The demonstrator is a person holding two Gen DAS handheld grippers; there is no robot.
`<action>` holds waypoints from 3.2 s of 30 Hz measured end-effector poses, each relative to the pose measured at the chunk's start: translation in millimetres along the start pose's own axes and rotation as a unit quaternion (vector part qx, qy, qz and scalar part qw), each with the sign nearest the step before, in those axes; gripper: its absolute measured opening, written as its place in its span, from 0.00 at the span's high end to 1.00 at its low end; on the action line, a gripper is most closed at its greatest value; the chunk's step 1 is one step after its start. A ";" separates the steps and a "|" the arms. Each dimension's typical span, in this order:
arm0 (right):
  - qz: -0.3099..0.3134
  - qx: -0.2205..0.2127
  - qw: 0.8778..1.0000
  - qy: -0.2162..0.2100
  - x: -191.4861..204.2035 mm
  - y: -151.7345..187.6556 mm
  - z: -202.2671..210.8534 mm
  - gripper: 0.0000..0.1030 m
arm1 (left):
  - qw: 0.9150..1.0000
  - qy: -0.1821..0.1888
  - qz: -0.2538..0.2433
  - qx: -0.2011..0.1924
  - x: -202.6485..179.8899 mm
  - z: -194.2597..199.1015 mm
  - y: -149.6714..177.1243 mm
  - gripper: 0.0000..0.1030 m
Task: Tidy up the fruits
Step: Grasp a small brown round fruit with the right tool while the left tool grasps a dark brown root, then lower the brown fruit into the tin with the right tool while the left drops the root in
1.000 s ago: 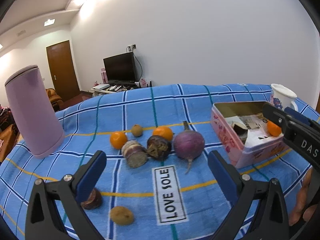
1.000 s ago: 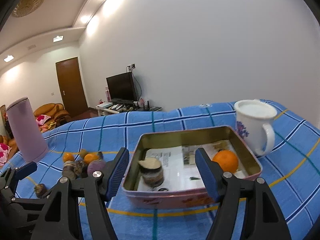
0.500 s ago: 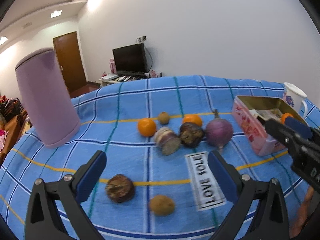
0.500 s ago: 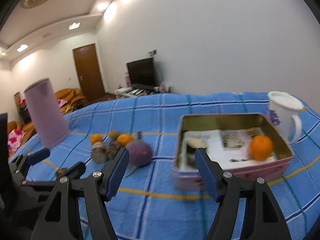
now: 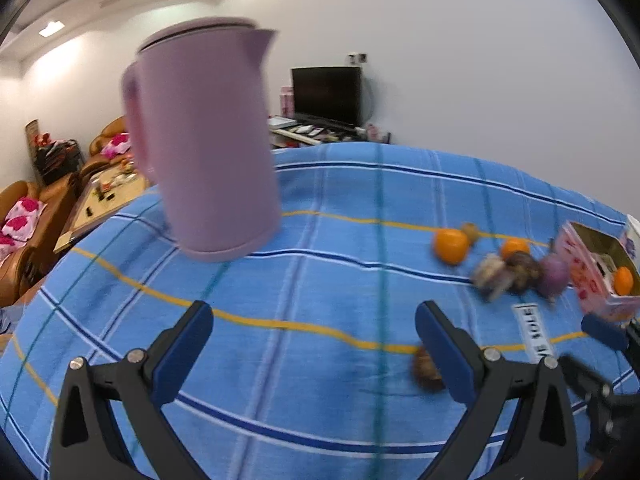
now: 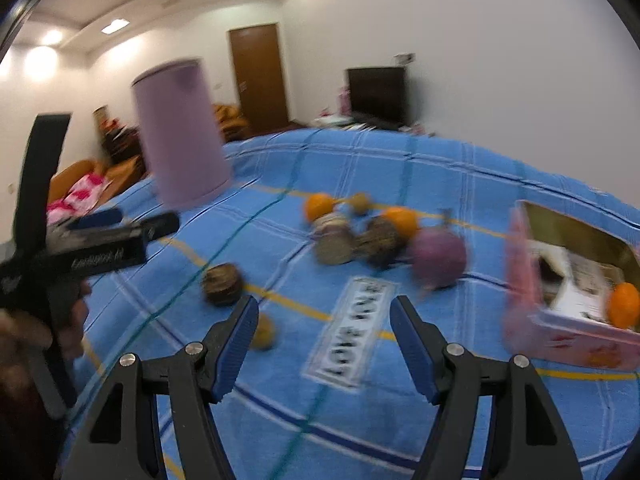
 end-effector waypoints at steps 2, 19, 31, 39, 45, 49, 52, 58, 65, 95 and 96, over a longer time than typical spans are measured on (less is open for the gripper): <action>0.002 0.020 1.000 -0.015 8.7 2.2 -11.8 0.33 | 1.000 -0.004 0.003 0.004 8.1 -4.4 0.1 0.00; -0.022 0.084 0.995 -0.039 11.6 13.2 -41.8 0.72 | 0.995 0.074 -0.072 0.014 -33.4 2.7 8.7 0.01; -0.102 -0.066 0.992 0.041 -70.2 -18.8 31.7 0.72 | 0.978 0.117 -0.152 0.081 -108.3 -14.4 39.2 0.38; -0.123 -0.065 0.989 0.041 -76.1 -14.9 34.9 0.72 | 0.977 0.139 -0.134 0.087 -106.7 -14.5 37.2 0.59; -0.093 -0.095 0.989 0.071 -73.3 -23.2 47.9 0.72 | 0.985 0.109 -0.113 0.074 -95.7 -15.6 32.5 0.59; -0.070 -0.112 0.986 0.099 -78.2 -29.3 59.5 0.71 | 0.991 0.101 -0.080 0.035 -87.9 -1.8 18.5 0.59; -0.050 -0.136 0.981 0.131 -86.8 -36.4 75.9 0.72 | 0.992 0.106 -0.068 0.001 -92.3 14.5 4.0 0.59; -0.061 -0.152 0.976 0.146 -111.5 -38.0 94.1 0.72 | 0.989 0.126 -0.060 -0.041 -115.3 38.3 -19.9 0.59; -0.056 -0.150 0.970 0.184 -143.6 -32.8 110.3 0.72 | 0.986 0.141 -0.072 -0.061 -160.2 56.1 -31.4 0.59; -0.122 -0.154 0.939 0.281 -271.1 -11.7 179.5 0.71 | 0.965 0.211 -0.134 -0.077 -347.6 82.3 -30.2 0.59; -0.126 -0.149 0.940 0.280 -273.7 -10.4 177.8 0.71 | 0.965 0.213 -0.137 -0.075 -352.8 81.9 -28.0 0.59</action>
Point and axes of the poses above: each gripper's, at about its wrist camera, not at the fingertips, and z roughly against the way its jaws point, x to its left, y to its underside, the point moved 8 cm from there along -z, roughly the way its jaws point, and after that the axes turned 12 degrees about -y, right-handed, at the moved point
